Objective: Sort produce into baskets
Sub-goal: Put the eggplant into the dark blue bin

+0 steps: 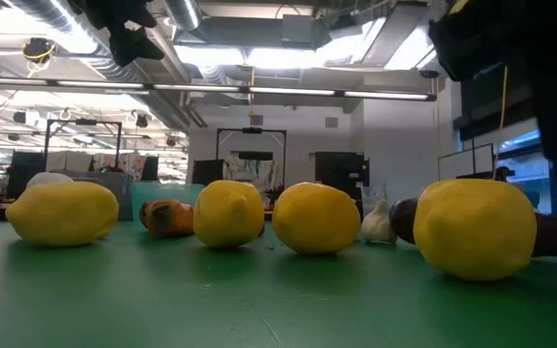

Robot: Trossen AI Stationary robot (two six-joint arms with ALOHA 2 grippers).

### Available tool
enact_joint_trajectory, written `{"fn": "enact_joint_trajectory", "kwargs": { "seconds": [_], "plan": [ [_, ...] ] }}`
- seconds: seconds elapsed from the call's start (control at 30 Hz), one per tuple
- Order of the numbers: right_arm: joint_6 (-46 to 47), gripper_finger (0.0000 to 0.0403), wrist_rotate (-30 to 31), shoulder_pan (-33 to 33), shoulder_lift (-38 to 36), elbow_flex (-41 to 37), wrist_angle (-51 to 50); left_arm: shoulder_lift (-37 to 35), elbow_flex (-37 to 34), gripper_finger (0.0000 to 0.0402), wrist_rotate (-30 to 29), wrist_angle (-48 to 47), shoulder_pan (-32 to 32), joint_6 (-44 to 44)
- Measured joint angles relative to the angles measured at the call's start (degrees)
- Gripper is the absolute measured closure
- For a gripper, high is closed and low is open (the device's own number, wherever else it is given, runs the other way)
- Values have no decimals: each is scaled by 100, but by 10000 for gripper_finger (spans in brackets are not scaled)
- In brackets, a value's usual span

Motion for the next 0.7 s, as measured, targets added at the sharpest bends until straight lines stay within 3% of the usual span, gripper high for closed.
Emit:
{"fn": "enact_joint_trajectory", "kwargs": {
  "seconds": [0.5,0.7],
  "plan": [
    [-152,104,-128,-170,899,-2,37,0,0,135,-2,15,0,3],
    [-152,165,-191,-190,928,-3,41,0,0,135,-2,15,0,18]
  ]
}}
